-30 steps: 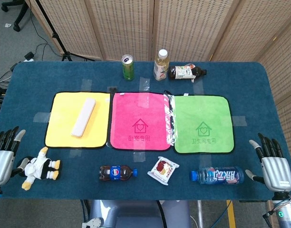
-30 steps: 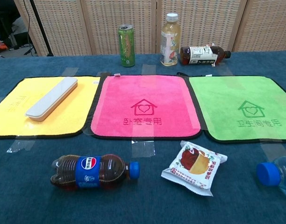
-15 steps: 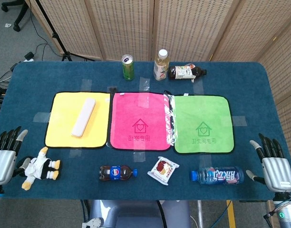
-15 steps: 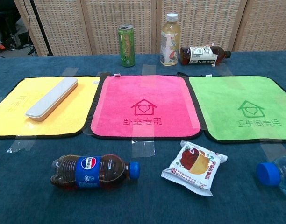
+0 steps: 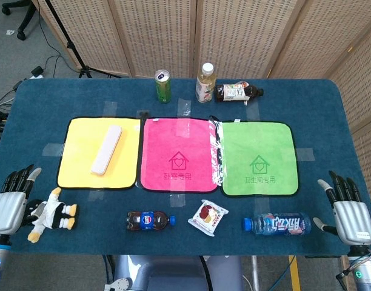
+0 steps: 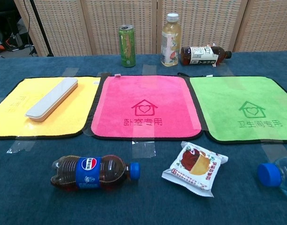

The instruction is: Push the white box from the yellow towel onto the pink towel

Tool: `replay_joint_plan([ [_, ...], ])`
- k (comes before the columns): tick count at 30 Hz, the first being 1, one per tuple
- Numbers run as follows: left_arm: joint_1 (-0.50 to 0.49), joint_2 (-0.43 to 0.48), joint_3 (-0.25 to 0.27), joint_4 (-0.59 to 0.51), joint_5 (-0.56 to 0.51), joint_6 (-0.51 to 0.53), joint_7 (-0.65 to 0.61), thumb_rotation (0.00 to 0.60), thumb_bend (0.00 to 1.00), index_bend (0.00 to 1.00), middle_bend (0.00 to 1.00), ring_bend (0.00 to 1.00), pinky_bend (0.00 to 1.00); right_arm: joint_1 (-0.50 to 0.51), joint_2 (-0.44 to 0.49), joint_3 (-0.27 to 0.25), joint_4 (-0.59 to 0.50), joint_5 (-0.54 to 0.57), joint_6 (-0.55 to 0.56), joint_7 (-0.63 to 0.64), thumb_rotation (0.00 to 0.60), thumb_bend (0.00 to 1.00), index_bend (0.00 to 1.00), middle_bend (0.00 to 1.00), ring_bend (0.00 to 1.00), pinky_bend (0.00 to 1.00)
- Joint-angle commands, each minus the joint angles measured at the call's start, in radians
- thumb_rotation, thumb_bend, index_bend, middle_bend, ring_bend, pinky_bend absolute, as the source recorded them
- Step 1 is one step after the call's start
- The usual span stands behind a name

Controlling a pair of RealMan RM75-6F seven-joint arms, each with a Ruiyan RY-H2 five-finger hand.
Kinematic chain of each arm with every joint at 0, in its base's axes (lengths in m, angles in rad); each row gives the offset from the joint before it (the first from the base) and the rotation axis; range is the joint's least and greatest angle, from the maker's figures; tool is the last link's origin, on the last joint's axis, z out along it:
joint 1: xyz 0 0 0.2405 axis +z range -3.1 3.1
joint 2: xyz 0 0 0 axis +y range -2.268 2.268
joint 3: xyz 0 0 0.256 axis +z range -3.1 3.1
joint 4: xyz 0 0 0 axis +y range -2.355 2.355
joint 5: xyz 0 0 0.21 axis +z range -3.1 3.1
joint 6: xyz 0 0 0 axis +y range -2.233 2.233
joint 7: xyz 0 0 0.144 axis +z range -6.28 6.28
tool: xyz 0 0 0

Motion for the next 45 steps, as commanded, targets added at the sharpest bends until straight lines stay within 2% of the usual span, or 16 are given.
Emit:
replay_joint_plan([
  [1, -0.050, 0.036, -0.051, -0.080, -0.106, -0.113, -0.129, 0.600, 0.36, 0.01, 0.00, 0.00, 0.02, 0.003, -0.005, -0.003, 0.002, -0.005, -0.004, -0.011, 0.600, 0.00, 0.14, 0.00, 0.00, 0.00],
  [8, -0.107, 0.071, -0.111, -0.135, -0.222, -0.221, -0.217, 0.600, 0.36, 0.02, 0.00, 0.00, 0.02, 0.005, -0.012, -0.005, 0.005, -0.005, -0.009, -0.020, 0.600, 0.00, 0.14, 0.00, 0.00, 0.00],
  [15, -0.184, 0.119, -0.190, -0.214, -0.405, -0.388, -0.350, 0.600, 0.37, 0.02, 0.00, 0.00, 0.02, 0.007, -0.016, -0.007, 0.007, -0.008, -0.012, -0.024, 0.600, 0.00, 0.14, 0.00, 0.00, 0.00],
  [18, -0.215, 0.134, -0.228, -0.236, -0.496, -0.453, -0.411, 0.600, 0.37, 0.02, 0.00, 0.00, 0.02, 0.009, -0.018, -0.007, 0.010, -0.006, -0.016, -0.024, 0.600, 0.00, 0.14, 0.00, 0.00, 0.00],
  [20, -0.243, 0.146, -0.271, -0.246, -0.596, -0.527, -0.495, 0.600, 0.38, 0.02, 0.00, 0.00, 0.02, 0.010, -0.020, -0.007, 0.012, -0.004, -0.020, -0.026, 0.600, 0.00, 0.14, 0.00, 0.00, 0.00],
  [23, -0.296, 0.143, -0.316, -0.209, -0.729, -0.614, -0.565, 0.600, 0.38, 0.02, 0.00, 0.00, 0.02, 0.012, -0.022, -0.007, 0.013, -0.004, -0.021, -0.026, 0.600, 0.00, 0.14, 0.00, 0.00, 0.00],
  [29, -0.362, 0.126, -0.341, -0.173, -0.878, -0.690, -0.609, 0.600, 0.39, 0.02, 0.00, 0.00, 0.02, 0.017, -0.029, -0.009, 0.021, 0.003, -0.036, -0.030, 0.600, 0.00, 0.14, 0.00, 0.00, 0.00],
  [38, -0.489, 0.025, -0.327, -0.013, -1.034, -0.780, -0.601, 0.600, 0.39, 0.02, 0.00, 0.00, 0.02, 0.034, -0.062, -0.008, 0.051, 0.035, -0.081, -0.075, 0.600, 0.00, 0.14, 0.00, 0.00, 0.00],
  [45, -0.565, -0.045, -0.301, 0.062, -1.133, -0.784, -0.576, 0.600, 0.39, 0.02, 0.00, 0.00, 0.02, 0.040, -0.075, -0.005, 0.065, 0.059, -0.099, -0.092, 0.600, 0.00, 0.14, 0.00, 0.00, 0.00],
])
